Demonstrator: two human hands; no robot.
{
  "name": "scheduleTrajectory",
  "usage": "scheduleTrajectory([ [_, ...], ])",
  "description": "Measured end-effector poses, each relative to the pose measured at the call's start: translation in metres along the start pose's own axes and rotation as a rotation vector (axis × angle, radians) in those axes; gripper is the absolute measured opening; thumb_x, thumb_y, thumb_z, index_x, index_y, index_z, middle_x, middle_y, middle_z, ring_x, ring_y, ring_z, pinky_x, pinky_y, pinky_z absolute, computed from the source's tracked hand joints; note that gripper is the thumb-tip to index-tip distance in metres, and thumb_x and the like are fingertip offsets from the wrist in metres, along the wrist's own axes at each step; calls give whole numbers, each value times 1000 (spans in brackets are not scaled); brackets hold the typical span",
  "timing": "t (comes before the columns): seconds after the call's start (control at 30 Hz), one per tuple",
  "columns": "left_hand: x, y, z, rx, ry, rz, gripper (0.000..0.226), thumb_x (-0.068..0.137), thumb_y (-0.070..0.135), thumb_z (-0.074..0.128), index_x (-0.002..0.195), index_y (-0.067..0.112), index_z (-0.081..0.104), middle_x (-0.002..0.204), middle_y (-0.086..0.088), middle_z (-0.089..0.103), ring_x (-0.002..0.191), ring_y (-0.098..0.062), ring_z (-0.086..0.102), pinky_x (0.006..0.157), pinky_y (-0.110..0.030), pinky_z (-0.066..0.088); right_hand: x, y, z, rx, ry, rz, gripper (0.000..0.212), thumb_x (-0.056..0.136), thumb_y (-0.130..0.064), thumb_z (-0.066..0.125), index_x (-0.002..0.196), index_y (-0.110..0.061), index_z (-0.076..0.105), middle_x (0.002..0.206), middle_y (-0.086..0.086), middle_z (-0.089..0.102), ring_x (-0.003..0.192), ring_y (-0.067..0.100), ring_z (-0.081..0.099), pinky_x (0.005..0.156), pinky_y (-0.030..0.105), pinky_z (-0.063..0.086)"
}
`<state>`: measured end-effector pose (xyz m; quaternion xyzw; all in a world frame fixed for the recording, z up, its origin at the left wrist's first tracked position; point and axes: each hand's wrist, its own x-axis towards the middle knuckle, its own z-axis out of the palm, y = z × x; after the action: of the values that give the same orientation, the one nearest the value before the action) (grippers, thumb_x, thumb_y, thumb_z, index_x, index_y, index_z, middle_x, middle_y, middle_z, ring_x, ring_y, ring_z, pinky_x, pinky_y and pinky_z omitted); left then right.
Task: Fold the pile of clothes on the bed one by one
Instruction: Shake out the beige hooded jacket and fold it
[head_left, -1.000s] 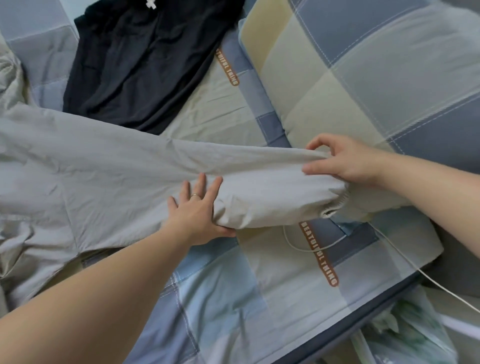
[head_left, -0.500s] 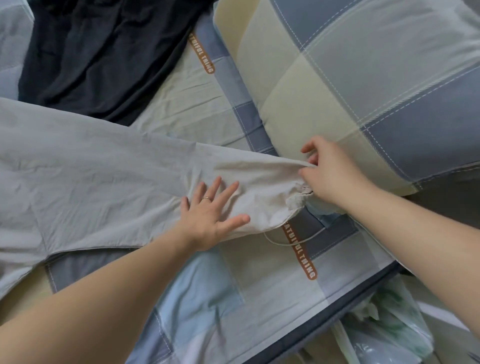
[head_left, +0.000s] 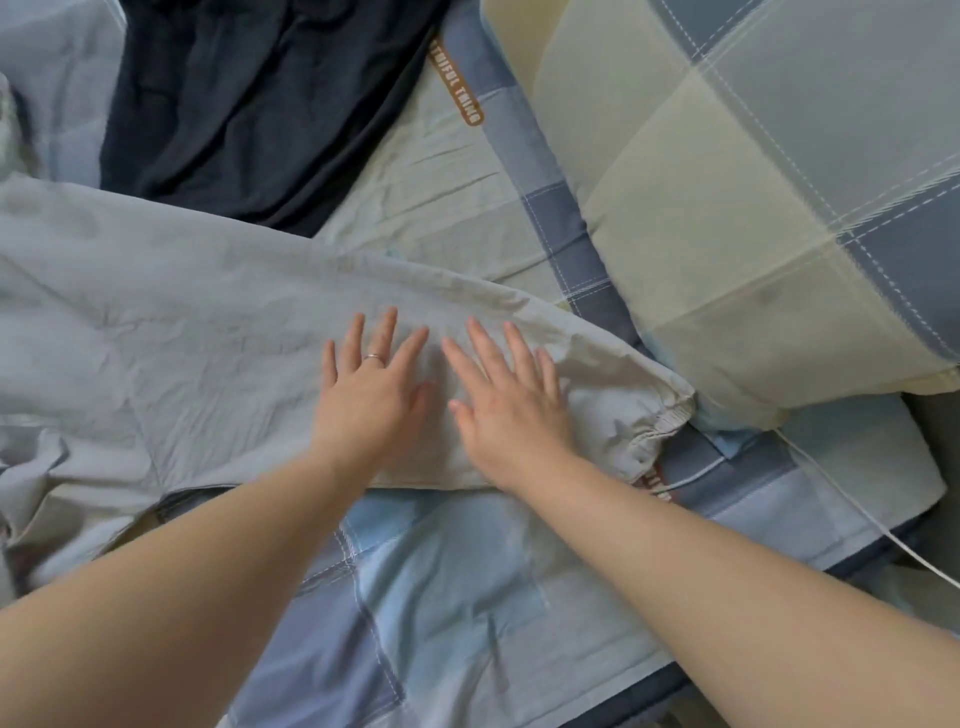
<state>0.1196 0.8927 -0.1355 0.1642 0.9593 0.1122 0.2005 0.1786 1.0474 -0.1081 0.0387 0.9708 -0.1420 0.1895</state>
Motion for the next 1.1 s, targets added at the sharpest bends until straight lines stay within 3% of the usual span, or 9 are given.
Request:
scheduleTrajectory([
  [0.13,-3,-50,0,30,-18,-115,65,100,56,38,158,40,13,170,1,-3,155,-32,-7,122,-57,-1,41,-26,39,-117,-97,-115,66,102,-58,27,158,-41,-2,166,-10,-18,153,23,-19,122,54,-10],
  [0.3,-15,-87,9,60,-15,-44,66,100,59,36,159,40,14,170,1,0,155,-31,-1,124,-55,2,47,63,49,-276,-37,21,70,94,-63,1,157,-36,-13,167,-5,-18,154,20,-17,122,47,-11],
  [0.4,-29,-100,9,25,30,-34,65,101,57,39,159,38,18,170,0,5,155,-31,2,124,-53,1,48,91,28,-236,-19,302,70,100,-59,13,161,-26,-1,168,4,-11,155,25,-10,123,52,-7],
  [0.47,-43,-109,8,23,66,-33,64,101,55,40,159,37,19,170,-1,7,156,-31,2,124,-54,1,51,52,22,-192,4,366,72,102,-54,24,161,-20,2,168,9,-10,154,28,-9,123,53,-4],
  [0.6,-73,-142,1,76,124,-68,59,101,52,38,157,33,28,169,-4,14,155,-34,8,123,-57,3,50,-97,46,-109,6,-108,72,100,-56,25,160,-29,-2,168,-2,-12,154,23,-13,123,47,-10],
  [0.7,-94,-181,-6,141,151,-101,62,95,51,37,153,28,39,166,-8,24,153,-38,17,121,-61,8,60,-162,81,-98,-64,-130,70,102,-55,29,160,-32,-3,168,-5,-13,154,23,-15,123,48,-10],
  [0.83,-129,-237,-12,189,166,-186,61,95,49,47,152,29,38,166,-10,24,153,-38,15,121,-59,4,65,-137,107,-259,-46,-133,70,98,-60,12,160,-32,-5,168,-4,-10,155,21,-10,122,46,-10],
  [1.03,-211,-285,-7,110,185,-188,66,92,52,45,154,30,39,166,-6,23,153,-35,16,122,-56,6,35,-45,62,-219,-94,551,79,98,-65,15,161,-18,10,168,8,4,154,28,6,122,56,12],
  [1.1,-242,-301,-7,82,155,-178,68,93,57,43,156,32,33,168,-5,18,154,-33,13,122,-54,6,24,-79,52,-265,-97,507,79,92,-58,24,156,-11,21,164,16,17,149,35,18,119,55,19],
])
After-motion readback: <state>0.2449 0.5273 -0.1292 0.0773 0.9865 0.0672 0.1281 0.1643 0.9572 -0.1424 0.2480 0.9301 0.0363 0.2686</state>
